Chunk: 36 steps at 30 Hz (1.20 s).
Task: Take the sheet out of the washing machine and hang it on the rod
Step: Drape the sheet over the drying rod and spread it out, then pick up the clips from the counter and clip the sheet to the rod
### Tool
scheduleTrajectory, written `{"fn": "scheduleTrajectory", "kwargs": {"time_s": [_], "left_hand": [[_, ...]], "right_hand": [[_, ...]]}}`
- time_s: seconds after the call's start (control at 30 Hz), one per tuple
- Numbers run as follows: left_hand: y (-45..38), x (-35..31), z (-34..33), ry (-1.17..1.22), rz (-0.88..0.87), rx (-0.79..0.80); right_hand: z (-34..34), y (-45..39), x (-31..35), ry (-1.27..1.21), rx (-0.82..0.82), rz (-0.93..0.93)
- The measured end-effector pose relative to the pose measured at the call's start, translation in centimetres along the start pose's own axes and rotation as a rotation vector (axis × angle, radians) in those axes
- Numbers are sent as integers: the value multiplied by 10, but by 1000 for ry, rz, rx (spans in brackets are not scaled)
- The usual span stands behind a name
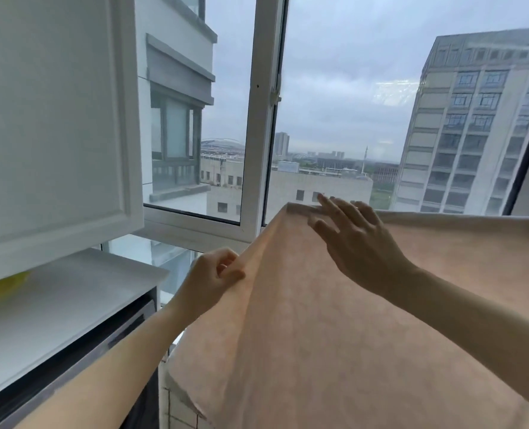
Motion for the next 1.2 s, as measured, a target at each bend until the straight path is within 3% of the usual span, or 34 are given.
{"fn": "scheduleTrajectory", "kwargs": {"time_s": [0.2,0.4,0.5,0.67,0.97,1.2], "left_hand": [[26,31,11,-193,73,34],[64,57,38,-275,191,87],[92,73,67,-347,270,36],[154,104,117,-676,399,-31],[252,138,209,-803,558,-194],[339,170,289,-913,780,-285]], "right_hand": [[2,3,27,2,118,-89],[1,-6,81,-104,161,-8],[-3,-13,122,-180,168,25],[-13,-24,202,-358,167,65],[-28,-53,346,-582,263,207],[-34,-85,472,-714,313,433]]}}
Point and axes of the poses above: each hand's wrist, its own y-axis away from the middle knuckle, its own z-axis out of the back of the hand, x = y × z, the point moved 7 cm from there along -y, towards the middle knuckle, and after that the axes turned 1 degree about y, right-handed, at the moved point
